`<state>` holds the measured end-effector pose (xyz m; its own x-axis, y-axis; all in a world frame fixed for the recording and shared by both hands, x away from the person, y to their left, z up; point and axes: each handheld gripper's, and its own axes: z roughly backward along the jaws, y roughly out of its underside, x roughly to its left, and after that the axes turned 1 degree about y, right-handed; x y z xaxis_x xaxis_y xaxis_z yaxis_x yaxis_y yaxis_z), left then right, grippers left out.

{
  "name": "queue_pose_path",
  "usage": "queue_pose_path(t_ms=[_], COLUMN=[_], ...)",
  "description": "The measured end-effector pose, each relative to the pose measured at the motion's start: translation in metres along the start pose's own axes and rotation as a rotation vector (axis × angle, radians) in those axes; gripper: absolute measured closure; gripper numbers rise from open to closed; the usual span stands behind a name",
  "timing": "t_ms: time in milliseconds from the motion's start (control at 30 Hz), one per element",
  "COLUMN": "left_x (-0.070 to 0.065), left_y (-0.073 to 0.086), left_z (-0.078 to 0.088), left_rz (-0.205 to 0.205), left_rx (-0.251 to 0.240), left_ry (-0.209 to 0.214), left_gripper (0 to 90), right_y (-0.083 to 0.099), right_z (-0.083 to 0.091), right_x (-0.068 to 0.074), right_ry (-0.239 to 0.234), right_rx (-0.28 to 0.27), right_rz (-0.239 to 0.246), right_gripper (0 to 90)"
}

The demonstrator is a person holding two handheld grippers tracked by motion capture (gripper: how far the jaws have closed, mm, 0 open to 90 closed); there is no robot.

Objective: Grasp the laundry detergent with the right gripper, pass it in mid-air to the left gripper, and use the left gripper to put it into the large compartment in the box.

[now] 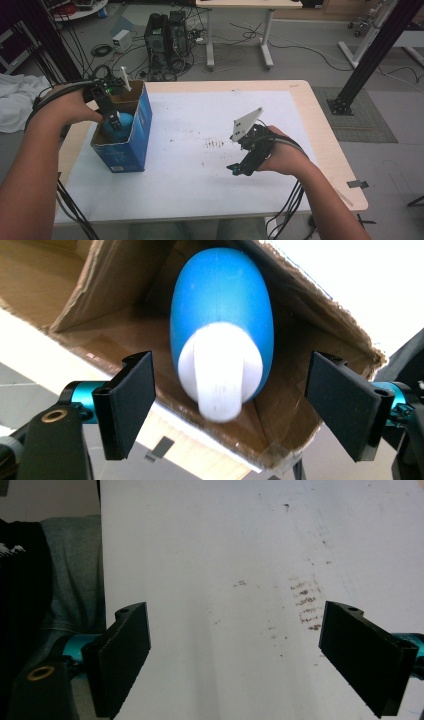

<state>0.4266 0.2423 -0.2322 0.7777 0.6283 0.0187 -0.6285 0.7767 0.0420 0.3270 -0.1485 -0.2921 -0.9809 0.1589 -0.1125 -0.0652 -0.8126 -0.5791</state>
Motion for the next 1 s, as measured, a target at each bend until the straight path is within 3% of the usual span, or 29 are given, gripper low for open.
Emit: queue_pose_path(t_ms=[67, 267, 633, 667, 700, 767, 800, 1000], left_x=[-0.002, -0.01, -0.033, -0.037, -0.037, -0.042, -0.043, -0.054], left_y=[0.002, 0.004, -0.004, -0.005, -0.007, -0.009, -0.011, -0.022], left_z=[0.003, 0.012, 0.029, 0.029, 0.032, 0.033, 0.035, 0.037], left_rz=[0.016, -0.009, -0.107, -0.096, -0.135, -0.129, -0.156, -0.194], left_rx=[-0.01, -0.012, 0.0, -0.018, 0.01, -0.007, 0.012, 0.002], left_ry=[0.008, 0.001, -0.014, -0.015, -0.016, -0.022, -0.02, -0.023], left_gripper=[19.9, 17.7, 14.3, 14.4, 14.3, 12.4, 11.2, 8.9], right_y=[-0.001, -0.001, -0.001, -0.001, -0.001, -0.001, -0.001, 0.002], right_z=[0.003, 0.011, 0.026, 0.027, 0.029, 0.032, 0.033, 0.044], right_x=[0.0, 0.0, 0.001, 0.001, 0.001, 0.001, 0.001, -0.002], right_ry=[-0.001, 0.011, 0.022, 0.024, 0.024, 0.028, 0.027, 0.038], right_rx=[0.002, 0.018, 0.054, 0.059, 0.063, 0.07, 0.072, 0.109], right_rz=[0.003, -0.003, -0.004, -0.007, -0.007, -0.006, -0.006, -0.019], right_gripper=[12.2, 12.2, 12.3, 12.3, 12.3, 12.3, 12.3, 12.3])
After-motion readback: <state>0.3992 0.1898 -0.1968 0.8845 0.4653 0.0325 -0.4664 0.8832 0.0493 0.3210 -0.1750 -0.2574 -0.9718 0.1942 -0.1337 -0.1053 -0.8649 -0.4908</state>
